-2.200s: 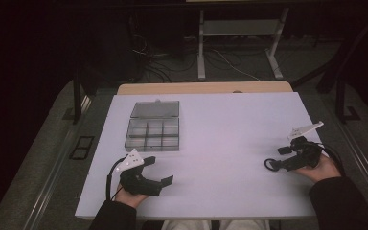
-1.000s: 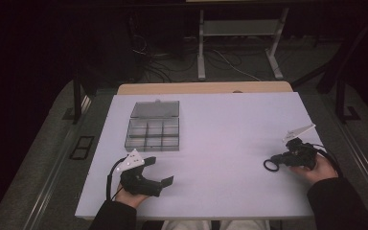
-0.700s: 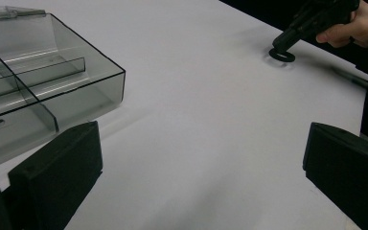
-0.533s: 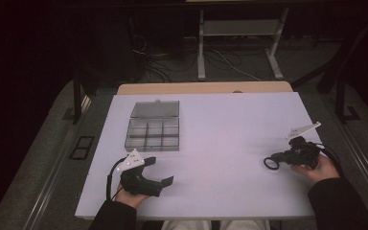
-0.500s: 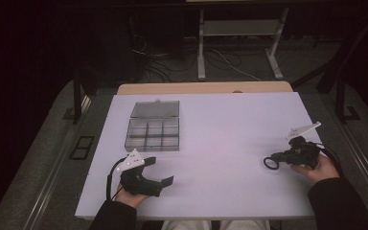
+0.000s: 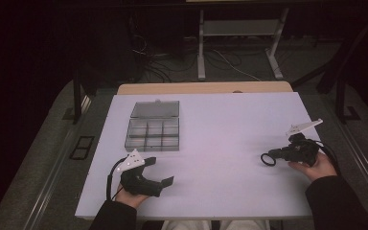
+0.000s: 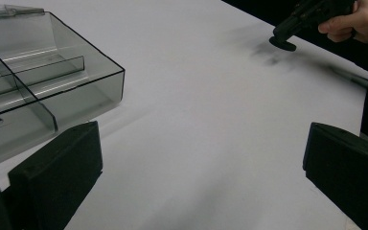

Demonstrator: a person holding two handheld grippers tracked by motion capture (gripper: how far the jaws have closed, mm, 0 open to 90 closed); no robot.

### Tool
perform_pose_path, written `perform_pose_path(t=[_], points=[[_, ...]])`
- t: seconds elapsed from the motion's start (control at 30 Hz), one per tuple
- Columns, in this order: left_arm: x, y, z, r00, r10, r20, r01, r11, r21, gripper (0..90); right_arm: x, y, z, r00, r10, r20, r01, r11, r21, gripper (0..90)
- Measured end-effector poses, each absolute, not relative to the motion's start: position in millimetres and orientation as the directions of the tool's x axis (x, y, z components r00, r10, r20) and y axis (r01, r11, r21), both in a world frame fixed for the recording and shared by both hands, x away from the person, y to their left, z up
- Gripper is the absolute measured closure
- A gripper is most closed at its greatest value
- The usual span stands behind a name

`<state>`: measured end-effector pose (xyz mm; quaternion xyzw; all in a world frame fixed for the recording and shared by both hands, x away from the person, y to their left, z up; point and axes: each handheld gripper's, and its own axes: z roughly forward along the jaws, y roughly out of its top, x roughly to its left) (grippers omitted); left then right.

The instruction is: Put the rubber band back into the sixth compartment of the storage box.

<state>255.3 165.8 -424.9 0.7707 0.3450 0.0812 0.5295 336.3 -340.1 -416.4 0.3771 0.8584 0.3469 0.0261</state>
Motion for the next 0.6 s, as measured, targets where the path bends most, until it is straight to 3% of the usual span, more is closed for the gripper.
perform_pose_path(t=[0.6], points=[[255.2,165.8,-424.8,0.75,0.616,-0.24,0.447,-0.205,0.871,0.0,342.5,-316.1,-389.8,-0.764,0.618,0.183,0.571,0.518,0.637,85.7]])
